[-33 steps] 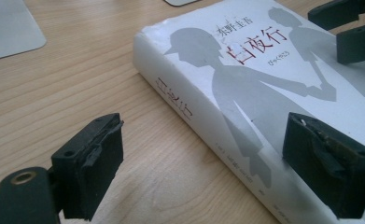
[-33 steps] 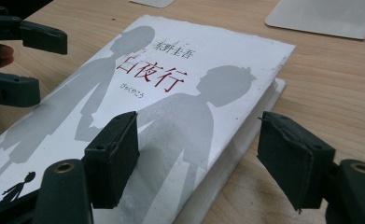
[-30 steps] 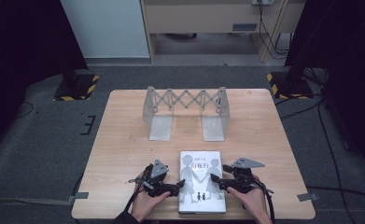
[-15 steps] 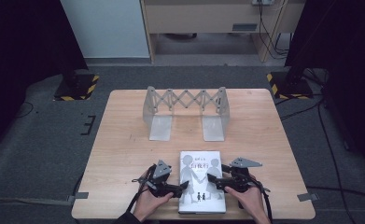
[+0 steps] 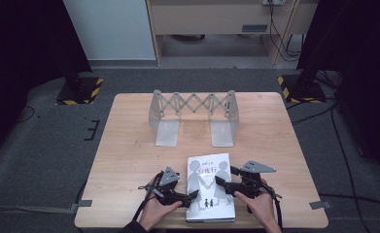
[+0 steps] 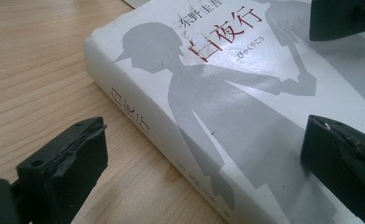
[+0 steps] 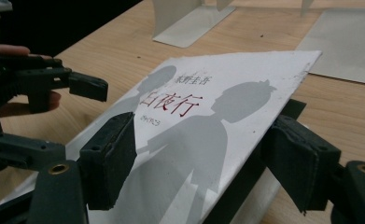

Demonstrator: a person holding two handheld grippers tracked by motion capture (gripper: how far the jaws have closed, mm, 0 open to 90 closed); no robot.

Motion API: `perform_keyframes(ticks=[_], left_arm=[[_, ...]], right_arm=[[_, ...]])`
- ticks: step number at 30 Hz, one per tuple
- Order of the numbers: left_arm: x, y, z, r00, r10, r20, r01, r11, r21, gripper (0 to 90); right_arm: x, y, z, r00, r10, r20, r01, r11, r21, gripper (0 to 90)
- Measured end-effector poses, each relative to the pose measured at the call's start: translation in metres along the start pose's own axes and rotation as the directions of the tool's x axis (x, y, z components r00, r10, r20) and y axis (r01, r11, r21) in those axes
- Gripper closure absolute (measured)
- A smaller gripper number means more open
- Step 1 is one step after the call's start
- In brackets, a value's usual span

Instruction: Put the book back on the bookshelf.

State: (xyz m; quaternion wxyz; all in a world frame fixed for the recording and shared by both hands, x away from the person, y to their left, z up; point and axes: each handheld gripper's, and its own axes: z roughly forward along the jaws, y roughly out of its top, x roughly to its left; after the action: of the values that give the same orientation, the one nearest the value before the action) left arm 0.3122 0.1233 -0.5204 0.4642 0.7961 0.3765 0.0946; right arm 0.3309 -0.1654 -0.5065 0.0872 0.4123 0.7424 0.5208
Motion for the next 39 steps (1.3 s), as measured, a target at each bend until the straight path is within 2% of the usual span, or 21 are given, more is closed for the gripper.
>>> perform_keyframes(ticks=[1,5,8,18,19,20,21,22,24,27,30,31,32,35,37,39], left_arm=[[0.000,0.000,0.000,1.0000,0.000,0.000,0.000,1.0000,0.001,0.1],[0.001,-0.001,-0.001,1.0000,-0.006,0.005,0.006,1.0000,-0.007,0.0],[0.002,-0.002,-0.001,1.0000,0.004,0.004,-0.004,0.9999,-0.013,0.0],[0.003,-0.002,0.000,0.9999,0.010,0.013,-0.009,0.9998,-0.015,0.0],[0.003,-0.002,0.000,0.9999,0.008,0.014,-0.008,0.9999,-0.015,0.0],[0.004,-0.002,0.000,0.9999,0.007,0.015,-0.007,0.9999,-0.011,0.0],[0.004,-0.002,0.000,0.9999,0.003,0.015,-0.003,1.0000,-0.009,0.0],[0.004,-0.002,0.000,0.9999,-0.001,0.017,0.001,1.0000,-0.009,0.0],[0.006,-0.003,0.000,0.9994,-0.016,0.030,0.016,0.9998,-0.006,0.2],[0.008,-0.003,0.001,0.9979,-0.042,0.049,0.042,0.9991,-0.002,2.3],[0.008,-0.004,0.001,0.9964,-0.057,0.063,0.058,0.9983,0.001,4.0],[0.009,-0.004,0.001,0.9962,-0.057,0.066,0.057,0.9984,0.001,4.7],[0.009,-0.003,0.000,0.9965,-0.055,0.064,0.055,0.9985,-0.003,7.0],[0.010,-0.003,0.001,0.9964,-0.057,0.063,0.058,0.9982,-0.011,8.5],[0.012,-0.003,0.001,0.9956,-0.068,0.065,0.069,0.9975,-0.013,9.3],[0.014,-0.003,0.001,0.9946,-0.080,0.066,0.082,0.9965,-0.015,10.4]], right_arm=[[0.000,0.002,0.002,0.9998,0.018,-0.011,-0.018,1.000,-0.007,26.7],[0.002,0.004,0.006,0.9991,0.035,-0.022,-0.035,0.999,-0.010,26.0],[0.003,0.005,0.011,0.9988,0.044,-0.022,-0.045,0.999,-0.010,25.3],[0.003,0.002,0.023,0.9962,0.078,-0.040,-0.076,0.996,0.037,26.5],[0.003,0.002,0.024,0.9958,0.078,-0.048,-0.076,0.996,0.037,28.2],[0.004,0.002,0.026,0.9924,0.099,-0.072,-0.096,0.994,0.046,31.1],[0.005,0.002,0.028,0.9888,0.116,-0.093,-0.112,0.992,0.050,30.3],[0.007,0.001,0.031,0.9914,0.106,-0.077,-0.103,0.994,0.038,29.7],[0.007,0.002,0.031,0.9908,0.110,-0.078,-0.107,0.994,0.038,30.4],[0.006,0.001,0.030,0.9899,0.122,-0.072,-0.120,0.992,0.033,35.1],[0.003,0.001,0.030,0.9854,0.154,-0.071,-0.153,0.988,0.027,43.0],[0.002,0.001,0.029,0.9823,0.172,-0.073,-0.171,0.985,0.022,46.4],[0.000,0.000,0.028,0.9751,0.209,-0.073,-0.209,0.978,0.020,50.8],[-0.001,0.000,0.028,0.9760,0.207,-0.067,-0.206,0.978,0.023,53.8],[-0.002,0.002,0.026,0.9693,0.233,-0.078,-0.232,0.972,0.026,57.1],[-0.001,0.002,0.025,0.9680,0.238,-0.080,-0.237,0.971,0.024,58.4]])
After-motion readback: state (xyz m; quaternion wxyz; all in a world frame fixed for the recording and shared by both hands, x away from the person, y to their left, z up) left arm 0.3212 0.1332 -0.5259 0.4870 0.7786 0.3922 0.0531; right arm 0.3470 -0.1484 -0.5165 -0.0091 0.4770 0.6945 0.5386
